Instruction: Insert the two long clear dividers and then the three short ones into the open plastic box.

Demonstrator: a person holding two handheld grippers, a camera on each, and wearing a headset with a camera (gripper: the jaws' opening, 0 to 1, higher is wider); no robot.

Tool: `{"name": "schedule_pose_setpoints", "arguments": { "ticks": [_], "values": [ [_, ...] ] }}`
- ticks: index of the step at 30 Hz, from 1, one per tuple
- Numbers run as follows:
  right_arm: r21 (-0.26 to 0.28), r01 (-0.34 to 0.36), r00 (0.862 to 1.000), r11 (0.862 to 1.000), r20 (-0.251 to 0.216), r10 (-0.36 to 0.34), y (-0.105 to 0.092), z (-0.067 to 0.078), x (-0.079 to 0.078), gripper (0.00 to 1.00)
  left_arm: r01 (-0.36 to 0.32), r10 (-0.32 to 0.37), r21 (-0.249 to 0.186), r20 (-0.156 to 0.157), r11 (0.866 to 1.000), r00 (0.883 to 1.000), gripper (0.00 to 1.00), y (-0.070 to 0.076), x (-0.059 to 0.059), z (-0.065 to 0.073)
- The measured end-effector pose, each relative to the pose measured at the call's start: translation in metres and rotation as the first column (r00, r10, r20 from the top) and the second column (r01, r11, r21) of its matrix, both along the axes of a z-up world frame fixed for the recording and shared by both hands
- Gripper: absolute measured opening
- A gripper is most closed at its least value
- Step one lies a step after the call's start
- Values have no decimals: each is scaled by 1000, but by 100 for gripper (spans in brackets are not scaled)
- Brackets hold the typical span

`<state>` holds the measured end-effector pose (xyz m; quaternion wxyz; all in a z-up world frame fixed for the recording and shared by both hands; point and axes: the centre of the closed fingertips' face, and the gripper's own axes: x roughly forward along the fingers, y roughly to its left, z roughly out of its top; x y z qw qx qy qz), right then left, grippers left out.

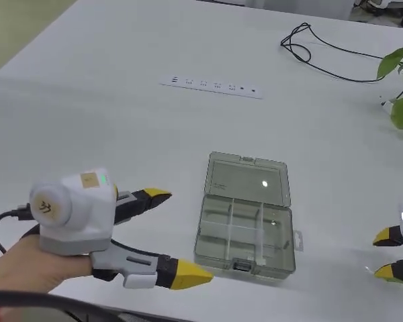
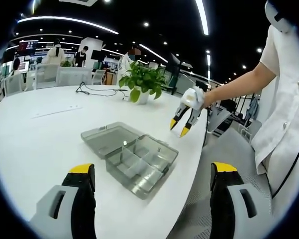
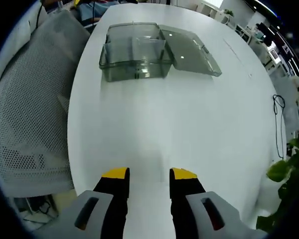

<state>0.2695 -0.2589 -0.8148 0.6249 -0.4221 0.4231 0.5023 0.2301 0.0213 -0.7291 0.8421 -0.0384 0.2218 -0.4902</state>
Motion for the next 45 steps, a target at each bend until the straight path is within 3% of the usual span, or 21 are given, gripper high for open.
{"name": "schedule_pose_setpoints", "arguments": {
  "ticks": [6,9,11,12,15,17,19,22,32,39,45],
  "values": [
    [91,-11,997,996,78,4,38,34,5,33,-44,42,-67,-32,997,999,94,-7,7,12],
    [130,-26,994,991,107,12,59,49,3,33,-64,58,-98,-68,993,996,90,-14,9,17],
    [156,-38,993,987,120,20,65,46,3,33,-70,60,-124,-86,990,995,87,-19,10,22],
    [173,-43,991,984,130,20,75,53,1,33,-76,63,-133,-98,988,993,86,-21,11,23],
    [207,-66,988,976,148,35,97,66,-3,33,-109,70,-206,-190,972,979,81,-31,13,31],
    [216,-84,985,973,164,49,110,73,-7,33,-120,70,-233,-214,965,974,78,-37,14,35],
    [228,-97,983,969,173,57,122,80,-10,33,-122,64,-231,-242,965,968,74,-41,13,34],
    [252,-105,982,962,177,61,138,87,-14,33,-113,52,-233,-256,966,965,70,-49,13,33],
    [229,-176,968,957,217,126,176,100,-34,33,-122,24,-257,-353,959,935,52,-67,6,27],
    [186,-223,950,957,264,170,189,107,-39,33,-181,19,-318,-452,930,892,33,-78,3,28],
    [191,-235,946,953,272,179,199,111,-45,33,-175,2,-321,-474,931,881,23,-85,-1,26]
  ]
}}
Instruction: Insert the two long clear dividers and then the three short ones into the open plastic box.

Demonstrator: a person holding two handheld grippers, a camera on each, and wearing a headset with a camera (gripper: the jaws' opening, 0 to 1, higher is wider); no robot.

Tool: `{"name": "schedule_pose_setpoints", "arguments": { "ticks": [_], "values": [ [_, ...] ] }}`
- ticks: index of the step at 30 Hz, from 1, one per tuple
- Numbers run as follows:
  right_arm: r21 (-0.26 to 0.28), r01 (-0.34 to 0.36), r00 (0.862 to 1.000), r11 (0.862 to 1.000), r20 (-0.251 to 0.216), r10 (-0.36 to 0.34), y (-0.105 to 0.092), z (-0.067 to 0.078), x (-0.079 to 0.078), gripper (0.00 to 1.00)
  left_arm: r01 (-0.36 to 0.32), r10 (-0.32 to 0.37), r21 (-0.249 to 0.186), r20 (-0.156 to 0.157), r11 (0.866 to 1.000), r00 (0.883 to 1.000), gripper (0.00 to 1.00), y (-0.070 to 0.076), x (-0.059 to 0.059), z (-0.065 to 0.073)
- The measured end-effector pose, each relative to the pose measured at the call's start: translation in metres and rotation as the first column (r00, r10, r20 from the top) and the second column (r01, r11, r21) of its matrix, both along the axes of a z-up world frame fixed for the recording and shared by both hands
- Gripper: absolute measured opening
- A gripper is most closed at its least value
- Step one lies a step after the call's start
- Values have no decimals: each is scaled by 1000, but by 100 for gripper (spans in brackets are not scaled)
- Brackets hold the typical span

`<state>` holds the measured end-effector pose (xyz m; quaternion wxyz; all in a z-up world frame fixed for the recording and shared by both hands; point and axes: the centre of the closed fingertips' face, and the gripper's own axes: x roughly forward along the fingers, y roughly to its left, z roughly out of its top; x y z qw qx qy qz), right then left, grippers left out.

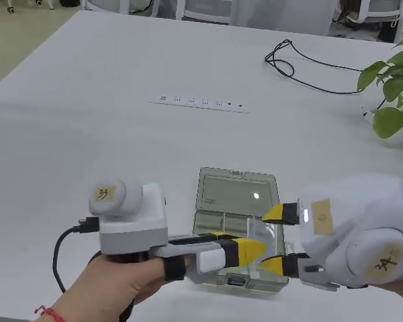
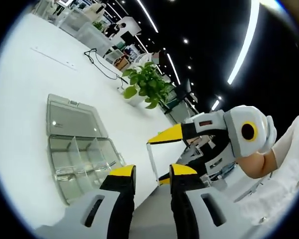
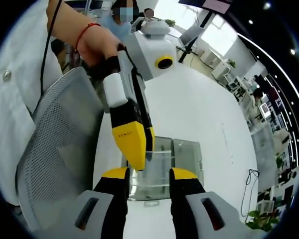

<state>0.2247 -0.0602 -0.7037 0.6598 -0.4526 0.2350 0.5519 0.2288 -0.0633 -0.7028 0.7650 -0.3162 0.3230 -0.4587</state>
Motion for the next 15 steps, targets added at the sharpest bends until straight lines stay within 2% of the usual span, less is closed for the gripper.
{"name": "schedule_pose_setpoints", "arguments": {
  "ticks": [5,9,15],
  "values": [
    [-17,-8,1000,1000,14,8,0,0,0,33,16,-16,-2,-11,1000,1000,12,-3,-3,-2],
    [-20,-11,1000,1000,15,11,0,0,-2,33,25,-25,4,-11,1000,1000,10,-6,-4,-3],
    [-33,-13,1000,999,17,14,-2,-2,-3,33,38,-38,0,-11,999,999,2,-9,-7,-3]
  ]
}}
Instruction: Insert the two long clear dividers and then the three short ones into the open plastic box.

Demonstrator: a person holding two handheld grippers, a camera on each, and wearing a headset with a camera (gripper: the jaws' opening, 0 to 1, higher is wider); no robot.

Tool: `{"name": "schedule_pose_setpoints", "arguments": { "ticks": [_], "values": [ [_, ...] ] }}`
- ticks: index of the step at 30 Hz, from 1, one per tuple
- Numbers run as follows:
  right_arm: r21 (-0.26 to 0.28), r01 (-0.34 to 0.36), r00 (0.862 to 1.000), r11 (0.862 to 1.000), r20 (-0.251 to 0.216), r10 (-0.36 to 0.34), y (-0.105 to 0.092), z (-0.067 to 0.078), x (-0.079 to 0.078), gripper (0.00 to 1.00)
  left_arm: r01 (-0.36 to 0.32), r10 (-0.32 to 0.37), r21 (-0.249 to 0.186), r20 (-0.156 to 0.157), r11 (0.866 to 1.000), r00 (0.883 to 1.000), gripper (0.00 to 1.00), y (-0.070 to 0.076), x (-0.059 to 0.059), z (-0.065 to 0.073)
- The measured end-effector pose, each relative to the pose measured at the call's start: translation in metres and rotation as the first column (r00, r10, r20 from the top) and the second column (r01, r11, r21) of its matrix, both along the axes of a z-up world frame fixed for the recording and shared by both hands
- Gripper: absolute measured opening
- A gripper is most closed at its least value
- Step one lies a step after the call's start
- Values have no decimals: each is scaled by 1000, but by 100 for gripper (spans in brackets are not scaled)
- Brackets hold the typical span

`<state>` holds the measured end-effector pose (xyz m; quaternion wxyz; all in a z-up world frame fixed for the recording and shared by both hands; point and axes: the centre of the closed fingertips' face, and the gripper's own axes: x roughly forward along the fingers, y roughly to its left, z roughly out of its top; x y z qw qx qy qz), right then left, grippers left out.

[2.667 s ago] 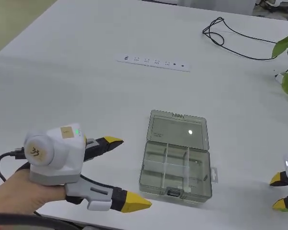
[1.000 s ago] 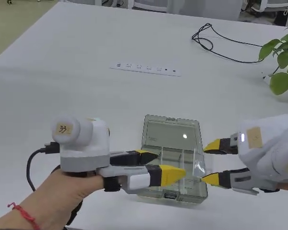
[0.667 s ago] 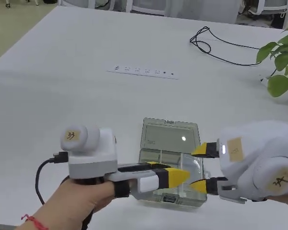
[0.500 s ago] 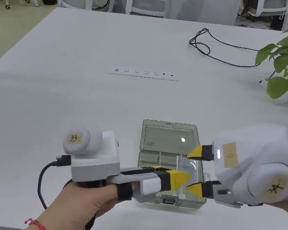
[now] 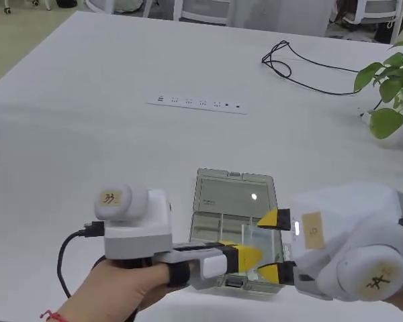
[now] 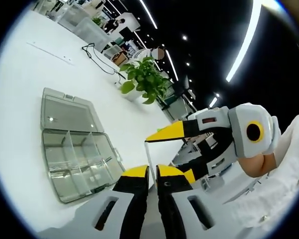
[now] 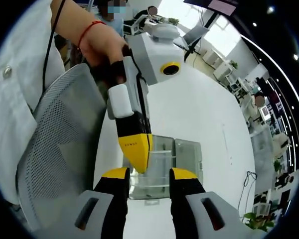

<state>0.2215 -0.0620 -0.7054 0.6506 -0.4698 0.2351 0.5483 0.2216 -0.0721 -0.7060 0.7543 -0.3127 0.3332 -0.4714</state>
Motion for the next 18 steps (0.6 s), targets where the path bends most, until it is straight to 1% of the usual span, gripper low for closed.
{"name": "schedule_pose_setpoints", "arguments": {
  "ticks": [2,6,7,8,14,18],
  "values": [
    [-6,-6,1000,1000,4,6,0,0,0,33,5,-5,5,5,1000,1000,0,-1,0,-1],
    [-13,-10,1000,1000,3,10,-1,-1,-1,33,5,-5,3,-3,1000,1000,0,-1,-2,-2],
    [-14,-11,1000,1000,1,11,-1,-2,-1,33,5,-5,1,-8,1000,1000,0,-2,-2,-2],
    [-15,-12,1000,1000,0,12,-1,-2,-1,33,0,0,-4,-21,1000,1000,0,-2,-2,-2],
    [-16,-17,1000,1000,17,18,0,-1,0,33,-26,25,-22,-44,999,999,0,0,0,-3],
    [-20,-18,1000,1000,22,18,1,-1,0,34,-38,37,-17,-47,999,998,0,1,1,-5]
  ]
}}
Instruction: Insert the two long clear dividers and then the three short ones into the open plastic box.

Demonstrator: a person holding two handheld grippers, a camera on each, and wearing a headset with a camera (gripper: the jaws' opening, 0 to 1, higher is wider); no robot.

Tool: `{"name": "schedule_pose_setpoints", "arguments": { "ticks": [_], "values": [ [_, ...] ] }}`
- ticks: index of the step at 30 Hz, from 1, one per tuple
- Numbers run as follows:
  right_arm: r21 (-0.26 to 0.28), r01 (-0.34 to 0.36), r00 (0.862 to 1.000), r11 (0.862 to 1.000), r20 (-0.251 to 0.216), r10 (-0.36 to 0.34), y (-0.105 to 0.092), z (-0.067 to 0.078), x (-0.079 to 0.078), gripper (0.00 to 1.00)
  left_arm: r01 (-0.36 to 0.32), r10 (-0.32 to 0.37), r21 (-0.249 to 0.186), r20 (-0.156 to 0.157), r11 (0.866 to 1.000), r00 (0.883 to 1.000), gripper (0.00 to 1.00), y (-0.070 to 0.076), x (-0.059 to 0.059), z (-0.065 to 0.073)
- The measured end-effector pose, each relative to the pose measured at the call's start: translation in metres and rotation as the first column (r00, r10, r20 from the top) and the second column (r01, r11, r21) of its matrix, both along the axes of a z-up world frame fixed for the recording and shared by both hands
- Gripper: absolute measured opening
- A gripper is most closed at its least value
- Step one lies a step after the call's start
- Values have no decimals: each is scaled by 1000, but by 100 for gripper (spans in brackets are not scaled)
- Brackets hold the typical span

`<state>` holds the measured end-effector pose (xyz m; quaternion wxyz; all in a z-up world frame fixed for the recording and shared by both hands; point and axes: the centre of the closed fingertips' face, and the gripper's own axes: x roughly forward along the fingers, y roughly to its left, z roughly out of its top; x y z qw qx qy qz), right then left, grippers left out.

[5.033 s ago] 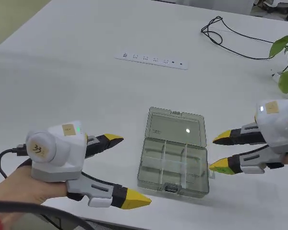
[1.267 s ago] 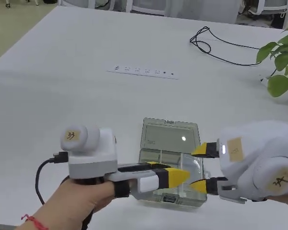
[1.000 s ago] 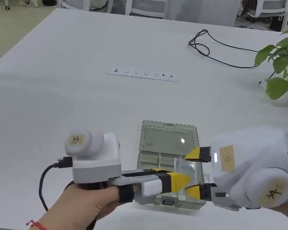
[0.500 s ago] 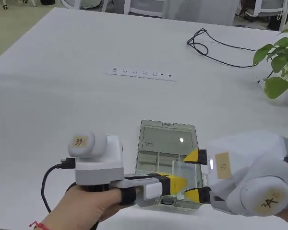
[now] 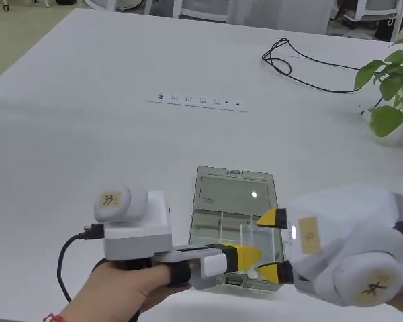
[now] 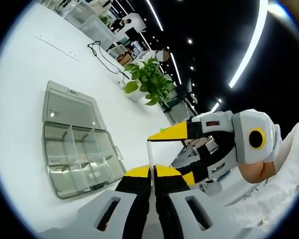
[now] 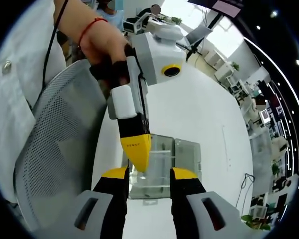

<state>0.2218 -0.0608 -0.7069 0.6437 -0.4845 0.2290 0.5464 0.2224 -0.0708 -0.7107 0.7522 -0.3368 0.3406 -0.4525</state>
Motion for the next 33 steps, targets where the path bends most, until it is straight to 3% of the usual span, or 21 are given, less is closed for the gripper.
{"name": "schedule_pose_setpoints", "arguments": {
  "ticks": [4,7,8,9,11,12,13,14,15,16,17,19,20,21,24,28,33],
  "values": [
    [31,11,1000,999,-11,-10,3,6,1,34,4,-4,2,8,1000,1000,0,0,-1,-1],
    [62,23,999,998,-38,-21,2,11,3,35,23,-25,28,50,999,998,0,1,-3,-1],
    [82,35,998,996,-62,-30,1,13,4,35,33,-36,37,65,999,997,0,1,-4,-2],
    [99,39,996,994,-80,-31,1,15,5,34,56,-62,56,109,997,992,0,1,-5,-2],
    [131,54,990,990,-137,-36,-1,19,4,33,87,-99,82,163,993,982,0,0,-8,0],
    [147,48,985,988,-171,-22,-2,22,3,32,106,-123,93,199,990,972,0,0,-11,2],
    [156,43,979,987,-201,-11,-3,23,0,31,140,-167,120,256,983,952,0,-2,-15,4],
    [165,38,972,985,-236,2,-4,24,-3,29,156,-191,140,286,978,939,0,-2,-17,4],
    [177,31,960,984,-280,20,-6,25,-7,27,182,-228,166,325,969,918,0,-3,-21,5],
    [186,35,950,982,-310,25,-7,27,-9,26,204,-256,179,346,962,903,0,-4,-24,6],
    [202,37,937,979,-349,36,-8,29,-11,24,231,-290,192,383,954,877,0,-5,-28,8],
    [217,34,924,975,-379,52,-8,33,-13,22,246,-318,215,436,945,842,0,-6,-31,12],
    [233,37,908,972,-413,65,-8,36,-15,21,266,-345,230,461,936,817,0,-6,-34,13],
    [240,34,896,970,-436,77,-8,37,-18,20,274,-356,234,478,933,803,0,-6,-36,14],
    [256,14,861,967,-495,119,-7,41,-27,18,297,-370,222,505,929,780,0,-7,-40,21],
    [267,-4,830,964,-537,153,-4,42,-36,15,312,-378,214,533,926,757,0,-7,-42,26],
    [276,-8,797,961,-579,173,-2,42,-42,12,322,-380,203,555,925,740,0,-7,-44,31]
  ]
}}
